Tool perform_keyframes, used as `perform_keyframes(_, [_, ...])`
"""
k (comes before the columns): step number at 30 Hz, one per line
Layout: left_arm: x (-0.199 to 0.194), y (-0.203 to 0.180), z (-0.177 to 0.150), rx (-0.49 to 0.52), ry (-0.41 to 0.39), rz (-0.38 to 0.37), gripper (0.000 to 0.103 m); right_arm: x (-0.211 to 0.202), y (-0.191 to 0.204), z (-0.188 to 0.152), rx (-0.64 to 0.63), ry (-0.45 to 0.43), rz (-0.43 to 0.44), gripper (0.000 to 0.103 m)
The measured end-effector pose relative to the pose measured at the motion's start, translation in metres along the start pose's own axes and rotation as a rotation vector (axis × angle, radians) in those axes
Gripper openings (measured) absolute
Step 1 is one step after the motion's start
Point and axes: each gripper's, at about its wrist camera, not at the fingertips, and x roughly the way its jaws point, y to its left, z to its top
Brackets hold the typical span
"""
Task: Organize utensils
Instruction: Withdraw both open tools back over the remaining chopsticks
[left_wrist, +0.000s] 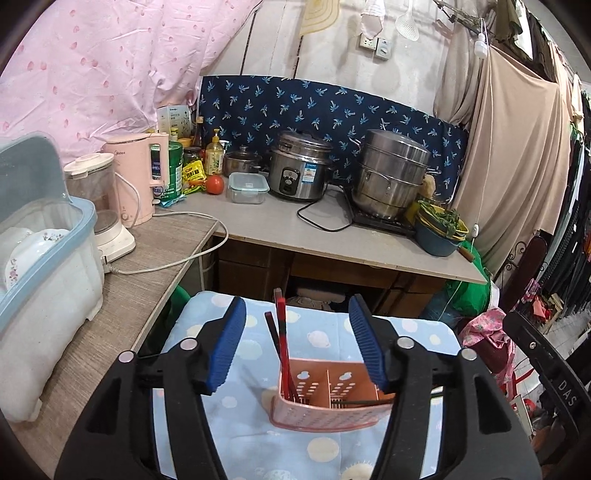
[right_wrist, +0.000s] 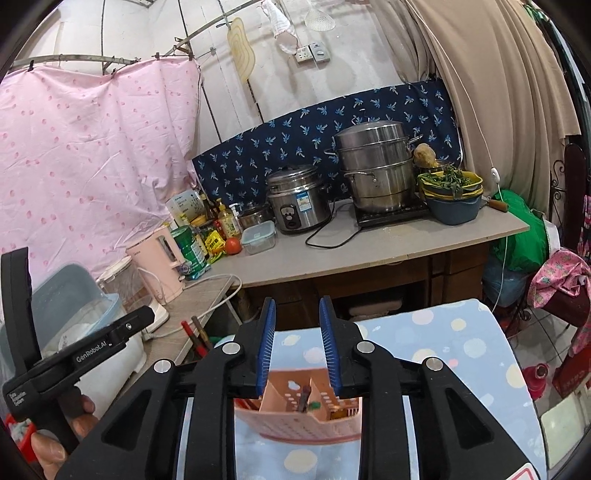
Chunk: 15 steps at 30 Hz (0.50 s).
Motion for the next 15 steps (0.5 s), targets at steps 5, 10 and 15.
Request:
perform_keyframes(5, [-0.02, -0.001, -0.021, 0.044, 0.022, 0.032, 0.063, -0.022, -0.006, -0.029, 0.006, 0.06, 0.006, 0.025])
perform_keyframes(10, [-0.036, 0.004, -0.059, 0.064, 0.081, 0.042, 0.064, -0.044, -0.016, -0.076, 0.018, 0.142, 0.008, 0.025])
perform_keyframes(15, [-0.044, 0.01, -0.105, 0.075, 0.148, 0.042, 0.064, -0.064, -0.027, -0.125, 0.028, 0.22, 0.002, 0.025])
